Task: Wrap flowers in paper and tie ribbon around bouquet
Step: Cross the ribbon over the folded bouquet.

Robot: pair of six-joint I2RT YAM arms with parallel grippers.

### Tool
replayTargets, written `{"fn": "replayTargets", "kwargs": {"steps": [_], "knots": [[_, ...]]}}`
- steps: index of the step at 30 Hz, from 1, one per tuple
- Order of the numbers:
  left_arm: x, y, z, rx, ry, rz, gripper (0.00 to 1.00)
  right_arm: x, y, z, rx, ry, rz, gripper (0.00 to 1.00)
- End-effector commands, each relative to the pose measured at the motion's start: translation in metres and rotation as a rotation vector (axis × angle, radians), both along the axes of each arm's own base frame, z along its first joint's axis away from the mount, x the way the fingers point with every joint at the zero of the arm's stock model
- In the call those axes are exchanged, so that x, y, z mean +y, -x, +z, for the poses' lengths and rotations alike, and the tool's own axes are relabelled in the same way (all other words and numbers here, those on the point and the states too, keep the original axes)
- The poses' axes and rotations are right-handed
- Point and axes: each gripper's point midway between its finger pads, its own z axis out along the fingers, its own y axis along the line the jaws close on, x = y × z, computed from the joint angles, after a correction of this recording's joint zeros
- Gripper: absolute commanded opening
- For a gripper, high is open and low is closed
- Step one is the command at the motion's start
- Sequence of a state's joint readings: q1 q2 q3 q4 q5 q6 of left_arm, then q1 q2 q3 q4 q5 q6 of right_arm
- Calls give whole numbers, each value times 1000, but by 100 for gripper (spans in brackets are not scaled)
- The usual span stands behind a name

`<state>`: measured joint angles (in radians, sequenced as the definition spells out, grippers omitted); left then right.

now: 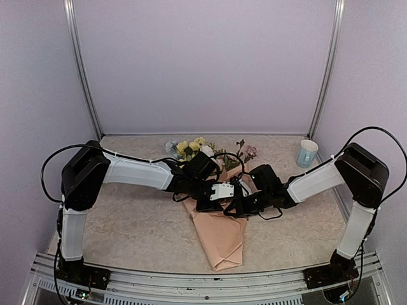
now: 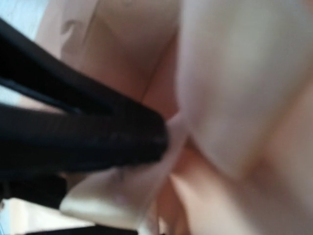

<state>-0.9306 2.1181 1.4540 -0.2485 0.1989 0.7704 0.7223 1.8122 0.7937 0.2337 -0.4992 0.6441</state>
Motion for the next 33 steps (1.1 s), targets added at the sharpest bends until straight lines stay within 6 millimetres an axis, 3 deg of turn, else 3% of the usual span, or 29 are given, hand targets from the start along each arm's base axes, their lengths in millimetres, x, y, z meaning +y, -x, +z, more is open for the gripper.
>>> {"fn": "replayTargets", "kwargs": {"steps": [1,4,12,18,24,33], "knots": [[18,-4,-32,2,-123,28,38,4,-8,27,-62,-49,7,5],[18,-5,-32,2,-121,39,24,4,-9,29,-66,-49,5,5],[15,-7,-24,9,-86,56,1,0,-9,40,-86,-51,-5,6],[10,-7,-12,33,-29,62,0,-11,-8,54,-126,-29,-40,18],[14,-12,-18,60,-25,93,0,-28,-3,76,-185,-3,-92,30],[11,-19,-8,133,60,123,0,-18,35,84,-201,-112,-55,25]]}}
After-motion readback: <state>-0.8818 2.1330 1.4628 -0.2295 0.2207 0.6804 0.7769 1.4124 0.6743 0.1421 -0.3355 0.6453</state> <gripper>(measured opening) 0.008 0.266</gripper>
